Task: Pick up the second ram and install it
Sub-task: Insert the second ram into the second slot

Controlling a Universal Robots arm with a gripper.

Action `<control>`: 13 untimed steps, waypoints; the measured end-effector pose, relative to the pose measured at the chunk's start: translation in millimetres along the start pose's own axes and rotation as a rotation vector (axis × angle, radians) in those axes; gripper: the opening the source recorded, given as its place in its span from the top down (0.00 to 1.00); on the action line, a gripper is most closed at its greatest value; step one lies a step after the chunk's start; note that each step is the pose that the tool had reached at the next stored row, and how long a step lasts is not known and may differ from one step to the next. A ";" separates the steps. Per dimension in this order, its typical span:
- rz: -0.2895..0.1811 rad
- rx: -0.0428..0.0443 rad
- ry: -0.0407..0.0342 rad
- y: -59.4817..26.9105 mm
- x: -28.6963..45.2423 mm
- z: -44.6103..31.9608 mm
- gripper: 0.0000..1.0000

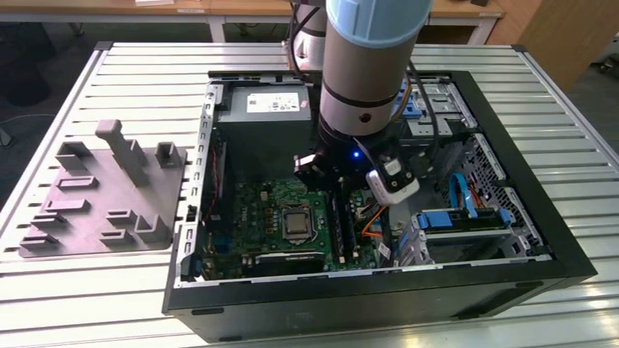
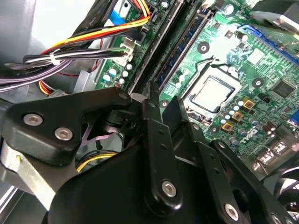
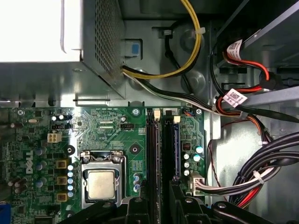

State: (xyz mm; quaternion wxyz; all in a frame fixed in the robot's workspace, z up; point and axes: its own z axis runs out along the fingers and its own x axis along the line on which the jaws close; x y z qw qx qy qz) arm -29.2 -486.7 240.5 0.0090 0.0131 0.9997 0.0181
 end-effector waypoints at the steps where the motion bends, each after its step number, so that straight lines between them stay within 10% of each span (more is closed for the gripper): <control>1: 0.000 0.0001 0.0000 0.0 0.0 0.8 0.69; 13: 0.021 0.0122 -0.0007 -0.8 0.1 8.2 0.69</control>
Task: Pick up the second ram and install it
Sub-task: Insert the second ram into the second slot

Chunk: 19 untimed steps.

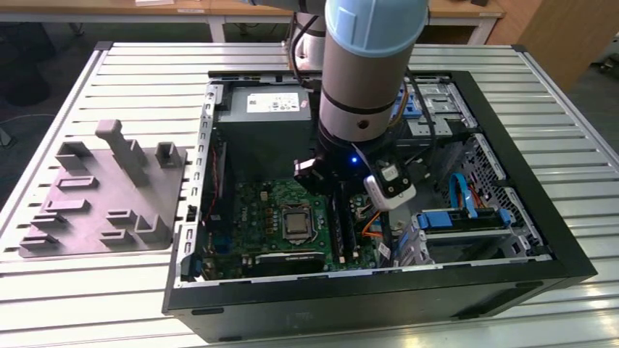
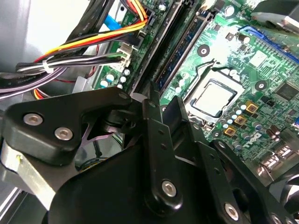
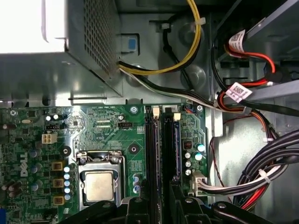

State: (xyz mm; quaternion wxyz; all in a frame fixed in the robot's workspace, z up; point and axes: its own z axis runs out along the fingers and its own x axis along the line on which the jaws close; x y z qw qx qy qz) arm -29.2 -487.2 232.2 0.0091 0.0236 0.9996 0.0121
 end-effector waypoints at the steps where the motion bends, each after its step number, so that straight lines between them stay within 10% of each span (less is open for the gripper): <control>1: 0.000 0.0031 -0.0003 0.0 0.0 0.6 0.69; 11: 0.000 0.0218 0.0005 -1.0 0.1 6.9 0.69; 19: 0.000 0.0210 0.0004 -1.1 0.2 9.2 0.69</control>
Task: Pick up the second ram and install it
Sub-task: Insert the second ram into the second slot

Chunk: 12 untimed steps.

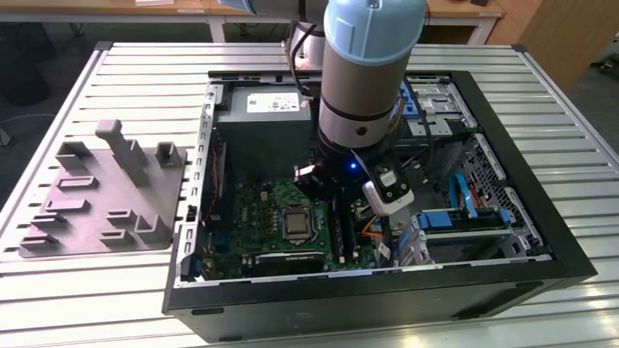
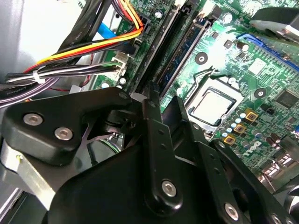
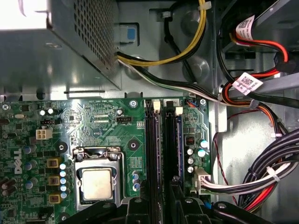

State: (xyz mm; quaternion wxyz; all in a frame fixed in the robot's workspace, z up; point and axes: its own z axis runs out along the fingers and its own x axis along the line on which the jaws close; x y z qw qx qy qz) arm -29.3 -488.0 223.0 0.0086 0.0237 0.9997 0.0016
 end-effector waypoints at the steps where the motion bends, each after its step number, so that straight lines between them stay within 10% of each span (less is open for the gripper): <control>1: 0.000 0.0001 0.0001 0.0 0.0 0.0 0.69; 12: 0.000 0.0001 0.0001 0.0 0.0 0.3 0.77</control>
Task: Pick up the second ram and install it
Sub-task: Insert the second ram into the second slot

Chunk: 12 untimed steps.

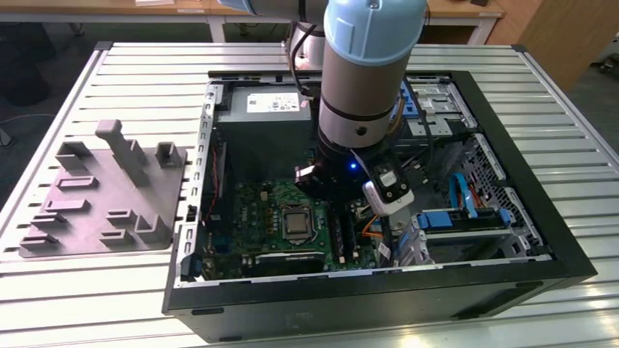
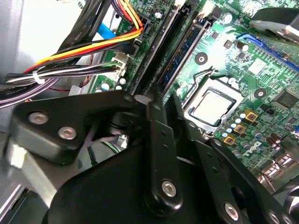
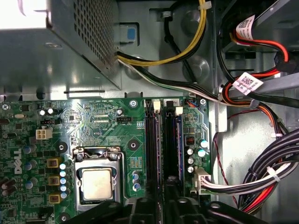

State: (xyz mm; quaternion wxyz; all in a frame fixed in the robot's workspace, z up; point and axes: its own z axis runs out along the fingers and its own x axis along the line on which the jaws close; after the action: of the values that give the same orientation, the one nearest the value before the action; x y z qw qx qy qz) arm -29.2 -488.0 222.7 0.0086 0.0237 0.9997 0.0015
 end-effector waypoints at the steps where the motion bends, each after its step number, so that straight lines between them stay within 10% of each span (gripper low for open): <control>1: 0.000 0.0000 0.0000 0.0 0.0 0.0 0.77; 12: 0.000 -0.0001 0.0000 0.0 0.0 0.4 0.89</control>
State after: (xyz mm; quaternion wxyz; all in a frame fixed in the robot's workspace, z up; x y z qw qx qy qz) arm -29.2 -488.0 222.3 0.0086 0.0237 0.9997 0.0016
